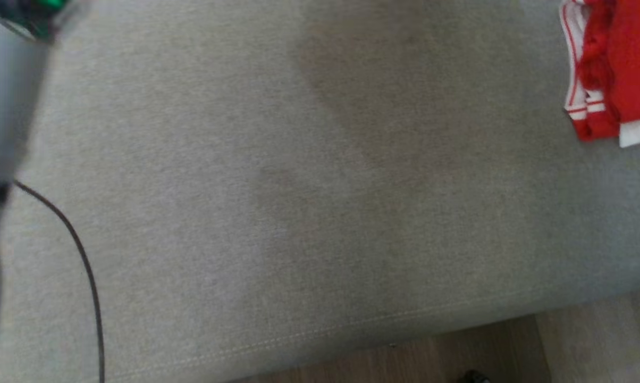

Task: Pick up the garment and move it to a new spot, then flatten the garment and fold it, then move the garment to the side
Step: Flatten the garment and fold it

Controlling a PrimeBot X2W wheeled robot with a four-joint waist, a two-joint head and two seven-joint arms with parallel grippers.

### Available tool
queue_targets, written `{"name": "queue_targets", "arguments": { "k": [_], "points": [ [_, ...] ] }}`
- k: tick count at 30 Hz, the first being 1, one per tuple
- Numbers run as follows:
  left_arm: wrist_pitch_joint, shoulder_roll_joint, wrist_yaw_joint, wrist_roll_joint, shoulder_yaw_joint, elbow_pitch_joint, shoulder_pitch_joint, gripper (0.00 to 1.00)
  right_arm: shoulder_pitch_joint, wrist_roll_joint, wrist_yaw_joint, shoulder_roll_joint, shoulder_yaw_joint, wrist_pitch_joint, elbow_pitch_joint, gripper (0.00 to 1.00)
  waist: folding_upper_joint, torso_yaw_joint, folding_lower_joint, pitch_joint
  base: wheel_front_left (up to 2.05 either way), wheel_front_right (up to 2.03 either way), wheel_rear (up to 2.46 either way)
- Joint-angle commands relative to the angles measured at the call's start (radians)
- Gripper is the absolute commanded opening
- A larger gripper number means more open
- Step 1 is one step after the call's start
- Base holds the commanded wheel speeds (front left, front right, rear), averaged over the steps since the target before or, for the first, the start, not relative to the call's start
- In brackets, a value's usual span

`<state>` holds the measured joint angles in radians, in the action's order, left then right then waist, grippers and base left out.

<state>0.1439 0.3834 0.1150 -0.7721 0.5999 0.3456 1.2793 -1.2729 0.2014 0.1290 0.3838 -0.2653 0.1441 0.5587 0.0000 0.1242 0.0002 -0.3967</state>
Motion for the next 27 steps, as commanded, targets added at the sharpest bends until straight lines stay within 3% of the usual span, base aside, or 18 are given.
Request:
{"name": "queue_targets", "arguments": {
  "k": [1, 7, 9, 18, 27],
  "points": [
    [0.026, 0.031, 0.009, 0.003, 0.008, -0.004, -0.030, 0.00, 0.060, -0.018, 0.002, -0.019, 0.006, 0.010, -0.029, 0.00, 0.0000, 0.007, -0.0002, 0.000, 0.00, 0.00, 0.00],
    [0.107, 0.082, 0.015, -0.013, 0.222, -0.002, -0.279, 0.00, 0.418, -0.004, 0.002, -0.050, -0.023, -0.053, -0.087, 0.00, 0.0000, -0.011, -0.0002, 0.033, 0.00, 0.00, 0.00],
    [0.116, 0.102, 0.015, 0.031, 0.263, 0.001, -0.358, 0.00, 0.556, 0.026, 0.002, -0.065, -0.026, -0.079, -0.118, 0.00, 0.0000, -0.015, -0.0002, 0.041, 0.00, 0.00, 0.00],
    [0.118, 0.111, 0.014, 0.355, 0.152, -0.178, -0.847, 0.00, 1.014, 0.088, 0.002, -0.085, 0.020, -0.171, -0.296, 0.00, 0.0000, -0.008, -0.0002, 0.136, 0.00, 0.00, 0.00],
    [0.118, 0.134, -0.019, 0.477, 0.056, -0.326, -1.176, 0.00, 1.405, 0.158, 0.002, -0.027, 0.163, -0.342, -0.685, 0.00, 0.0000, -0.033, -0.0002, 0.238, 0.00, 0.00, 0.00]
  ]
}}
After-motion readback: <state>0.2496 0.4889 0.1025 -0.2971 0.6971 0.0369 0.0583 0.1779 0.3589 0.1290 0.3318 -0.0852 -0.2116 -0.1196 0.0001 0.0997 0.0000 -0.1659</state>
